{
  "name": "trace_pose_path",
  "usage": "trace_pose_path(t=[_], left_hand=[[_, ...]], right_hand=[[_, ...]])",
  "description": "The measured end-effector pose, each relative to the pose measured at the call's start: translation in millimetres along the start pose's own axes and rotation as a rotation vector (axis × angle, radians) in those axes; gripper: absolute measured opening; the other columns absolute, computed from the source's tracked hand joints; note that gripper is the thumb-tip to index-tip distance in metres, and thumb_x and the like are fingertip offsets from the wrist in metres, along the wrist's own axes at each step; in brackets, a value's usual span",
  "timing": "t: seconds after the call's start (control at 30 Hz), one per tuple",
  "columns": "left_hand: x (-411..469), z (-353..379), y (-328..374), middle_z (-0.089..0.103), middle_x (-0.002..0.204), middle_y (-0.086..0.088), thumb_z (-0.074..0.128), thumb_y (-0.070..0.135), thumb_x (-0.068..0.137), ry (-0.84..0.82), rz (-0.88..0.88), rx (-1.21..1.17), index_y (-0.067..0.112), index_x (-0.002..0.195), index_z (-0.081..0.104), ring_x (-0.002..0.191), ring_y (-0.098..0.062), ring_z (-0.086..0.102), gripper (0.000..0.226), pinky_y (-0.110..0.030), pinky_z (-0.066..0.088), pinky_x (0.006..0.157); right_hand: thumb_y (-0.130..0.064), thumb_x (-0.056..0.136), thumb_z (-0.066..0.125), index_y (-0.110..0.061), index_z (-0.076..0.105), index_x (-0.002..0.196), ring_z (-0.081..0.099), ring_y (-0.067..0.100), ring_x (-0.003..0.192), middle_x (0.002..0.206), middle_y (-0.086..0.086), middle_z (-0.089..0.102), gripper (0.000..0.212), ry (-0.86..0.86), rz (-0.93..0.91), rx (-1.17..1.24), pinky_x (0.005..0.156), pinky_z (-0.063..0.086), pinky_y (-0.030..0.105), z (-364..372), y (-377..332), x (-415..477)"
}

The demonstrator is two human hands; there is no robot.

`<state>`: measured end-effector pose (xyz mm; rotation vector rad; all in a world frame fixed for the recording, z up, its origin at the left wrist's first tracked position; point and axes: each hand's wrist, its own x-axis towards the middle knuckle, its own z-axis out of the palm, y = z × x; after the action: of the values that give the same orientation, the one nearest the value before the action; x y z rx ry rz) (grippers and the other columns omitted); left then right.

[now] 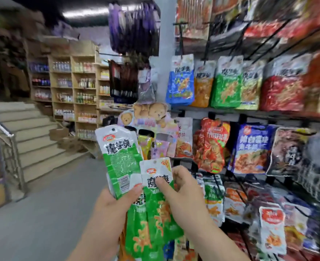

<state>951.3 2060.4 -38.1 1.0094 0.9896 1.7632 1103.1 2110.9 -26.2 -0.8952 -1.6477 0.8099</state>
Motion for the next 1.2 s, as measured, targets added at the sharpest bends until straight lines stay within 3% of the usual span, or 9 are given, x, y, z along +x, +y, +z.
trace_pose_path(t=[0.1, 0.2, 0.43, 0.57, 0.63, 0.77, 0.93, 1.07, 1.2], left_hand=[[21.0, 28.4, 13.2, 0.079, 0.11, -0.014, 0.079, 0.02, 0.072, -0.037, 0.058, -0.023, 0.018, 0.123, 0.072, 0.1, -0.04, 0.076, 0.052, -0.062, 0.056, 0.094], [38.1, 56.9, 22.0, 0.081, 0.105, -0.006, 0.084, 0.023, 0.074, -0.036, 0.133, 0.012, 0.033, 0.105, 0.078, 0.101, -0.034, 0.076, 0.033, -0.059, 0.055, 0.097], [74.4, 112.5, 58.8, 0.081, 0.102, 0.003, 0.075, 0.012, 0.091, -0.109, 0.291, 0.044, 0.017, 0.115, 0.074, 0.097, -0.023, 0.078, 0.025, -0.041, 0.058, 0.086], [99.6, 139.5, 91.5, 0.081, 0.108, 0.0, 0.073, 0.011, 0.092, -0.151, 0.394, 0.055, 0.018, 0.121, 0.071, 0.101, -0.024, 0.077, 0.03, -0.04, 0.056, 0.088], [115.8, 147.4, 102.4, 0.08, 0.111, 0.0, 0.073, 0.012, 0.093, -0.164, 0.422, 0.075, 0.02, 0.124, 0.07, 0.106, -0.026, 0.075, 0.032, -0.042, 0.057, 0.091], [137.5, 157.8, 112.9, 0.079, 0.114, 0.0, 0.07, 0.01, 0.096, -0.197, 0.464, 0.103, 0.025, 0.124, 0.068, 0.108, -0.027, 0.075, 0.031, -0.054, 0.056, 0.099], [151.2, 164.1, 115.6, 0.079, 0.115, -0.001, 0.069, 0.009, 0.098, -0.229, 0.511, 0.121, 0.023, 0.127, 0.066, 0.106, -0.027, 0.076, 0.033, -0.054, 0.059, 0.094], [157.3, 168.4, 115.8, 0.08, 0.111, 0.001, 0.066, 0.006, 0.099, -0.258, 0.501, 0.122, 0.02, 0.131, 0.061, 0.099, -0.021, 0.077, 0.036, -0.033, 0.064, 0.072], [163.6, 168.6, 114.7, 0.08, 0.108, 0.0, 0.065, 0.006, 0.099, -0.26, 0.45, 0.074, 0.021, 0.125, 0.066, 0.096, -0.022, 0.078, 0.03, -0.029, 0.062, 0.067]], right_hand=[[-0.041, 0.099, 0.066, -0.033, 0.06, 0.107, 0.062, 0.001, 0.097, 0.102, -0.019, 0.068, 0.012, 0.087, -0.041, -0.079, 0.089, 0.052, 0.033, -28.6, -27.7, 14.0], [-0.034, 0.102, 0.062, -0.031, 0.058, 0.106, 0.061, 0.003, 0.096, 0.105, -0.015, 0.068, 0.006, 0.208, -0.101, -0.164, 0.086, 0.05, 0.033, -67.7, -47.7, 26.9], [-0.034, 0.104, 0.06, -0.028, 0.062, 0.13, 0.065, 0.021, 0.103, 0.126, -0.005, 0.069, 0.027, 0.346, -0.117, -0.13, 0.082, 0.052, 0.037, -158.2, -97.3, 83.6], [-0.028, 0.104, 0.056, -0.005, 0.06, 0.106, 0.044, 0.02, 0.066, 0.08, 0.008, 0.051, 0.023, 0.414, -0.174, -0.159, 0.06, 0.035, 0.032, -191.4, -127.0, 129.9], [-0.026, 0.105, 0.054, 0.005, 0.056, 0.101, 0.036, 0.02, 0.067, 0.078, 0.012, 0.044, 0.031, 0.444, -0.197, -0.174, 0.059, 0.027, 0.033, -197.6, -140.8, 150.0], [-0.028, 0.102, 0.058, -0.019, 0.042, 0.065, 0.031, 0.019, 0.056, 0.044, -0.016, 0.033, 0.041, 0.471, -0.213, -0.142, 0.059, 0.033, 0.037, -201.7, -156.2, 187.6], [-0.034, 0.103, 0.059, -0.021, 0.038, 0.062, 0.028, 0.02, 0.055, 0.043, -0.014, 0.025, 0.048, 0.488, -0.219, -0.153, 0.06, 0.032, 0.039, -199.1, -160.3, 207.7], [-0.033, 0.101, 0.059, -0.022, 0.034, 0.054, 0.026, 0.02, 0.05, 0.042, -0.012, 0.026, 0.054, 0.517, -0.218, -0.184, 0.056, 0.024, 0.035, -194.9, -161.6, 212.0], [-0.021, 0.094, 0.059, -0.02, 0.033, 0.057, 0.019, 0.019, 0.051, 0.046, -0.007, 0.022, 0.045, 0.533, -0.212, -0.144, 0.054, 0.016, 0.031, -194.8, -163.8, 215.2]])
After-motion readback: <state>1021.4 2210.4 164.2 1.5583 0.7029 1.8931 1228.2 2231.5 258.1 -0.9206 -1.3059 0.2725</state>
